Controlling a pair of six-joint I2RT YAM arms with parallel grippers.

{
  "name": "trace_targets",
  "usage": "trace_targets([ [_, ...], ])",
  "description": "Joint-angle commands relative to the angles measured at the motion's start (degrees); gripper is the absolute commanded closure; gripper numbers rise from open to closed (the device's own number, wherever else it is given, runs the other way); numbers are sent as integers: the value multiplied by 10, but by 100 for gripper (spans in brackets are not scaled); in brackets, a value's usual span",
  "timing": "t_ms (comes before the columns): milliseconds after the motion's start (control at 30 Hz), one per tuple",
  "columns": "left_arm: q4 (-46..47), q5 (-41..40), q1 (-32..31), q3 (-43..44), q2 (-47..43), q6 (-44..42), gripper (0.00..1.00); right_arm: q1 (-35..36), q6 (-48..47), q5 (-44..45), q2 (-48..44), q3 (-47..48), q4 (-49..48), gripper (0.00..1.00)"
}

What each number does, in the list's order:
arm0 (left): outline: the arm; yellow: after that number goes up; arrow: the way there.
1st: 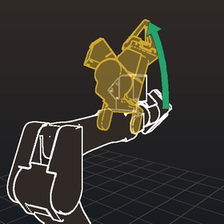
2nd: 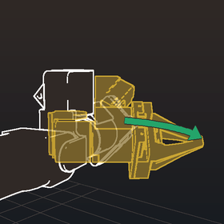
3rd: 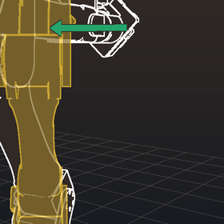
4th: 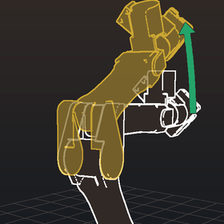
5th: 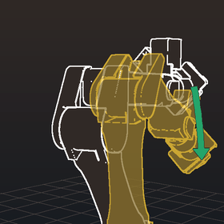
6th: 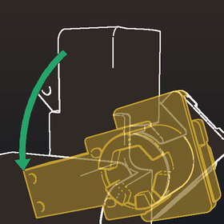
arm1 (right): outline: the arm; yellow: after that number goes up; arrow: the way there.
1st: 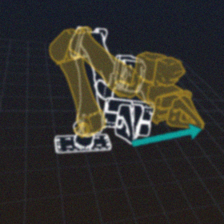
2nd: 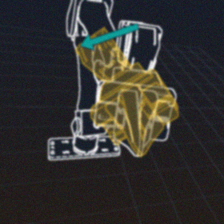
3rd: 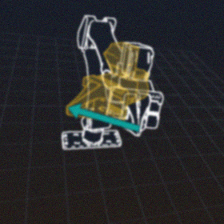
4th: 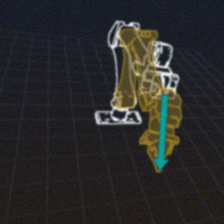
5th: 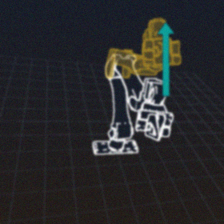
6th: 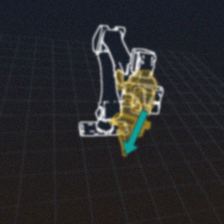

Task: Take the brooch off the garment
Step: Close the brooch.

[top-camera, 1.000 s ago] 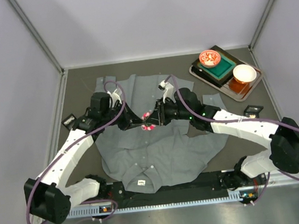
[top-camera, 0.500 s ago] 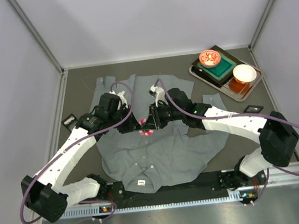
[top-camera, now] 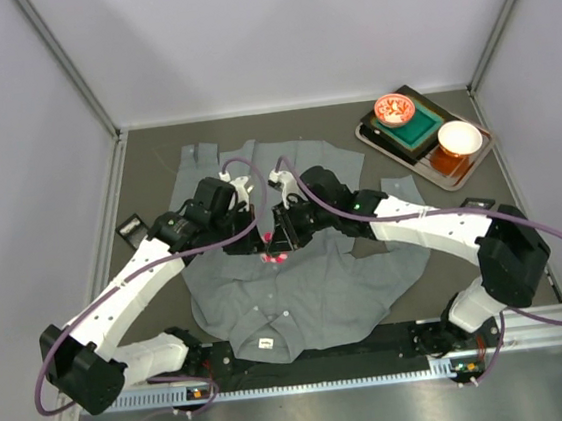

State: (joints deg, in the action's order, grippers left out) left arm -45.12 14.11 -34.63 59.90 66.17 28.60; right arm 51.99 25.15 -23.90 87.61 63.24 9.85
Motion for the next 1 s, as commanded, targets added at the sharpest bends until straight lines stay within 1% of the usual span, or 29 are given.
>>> trace_targets([
  [0,88,71,-15,45,-11,-21,100,22,-22,-11,24,32,33,100],
  [100,88,68,-21,43,-17,-31,100,22,-20,-16,28,43,40,100],
  [300,92,64,-23,29,-22,-17,100,22,-14,-5,23,52,45,88],
  [333,92,54,-22,26,-24,-13,100,22,-7,2,17,48,41,84],
  [400,87,14,-22,22,-29,8,100,22,14,31,5,37,35,82],
  [433,88,10,-23,22,-30,18,100,22,25,42,-7,18,13,81],
  [500,101,28,-22,15,-32,50,100,22,51,53,-15,-2,-15,80],
  [533,124,38,-22,12,-33,63,100,23,58,60,-20,-13,-25,79],
  [567,136,44,-23,2,-36,93,100,29,62,70,-24,-15,-33,79],
  [667,152,46,-23,-5,-37,140,100,45,64,128,-32,-20,-39,75],
  [700,145,34,-23,-2,-36,146,100,50,64,143,-35,-22,-40,72],
  [767,123,23,-23,6,-33,155,100,60,61,177,-40,-23,-37,68],
  [967,111,5,-22,0,-38,157,100,67,53,174,-52,-46,-69,64],
])
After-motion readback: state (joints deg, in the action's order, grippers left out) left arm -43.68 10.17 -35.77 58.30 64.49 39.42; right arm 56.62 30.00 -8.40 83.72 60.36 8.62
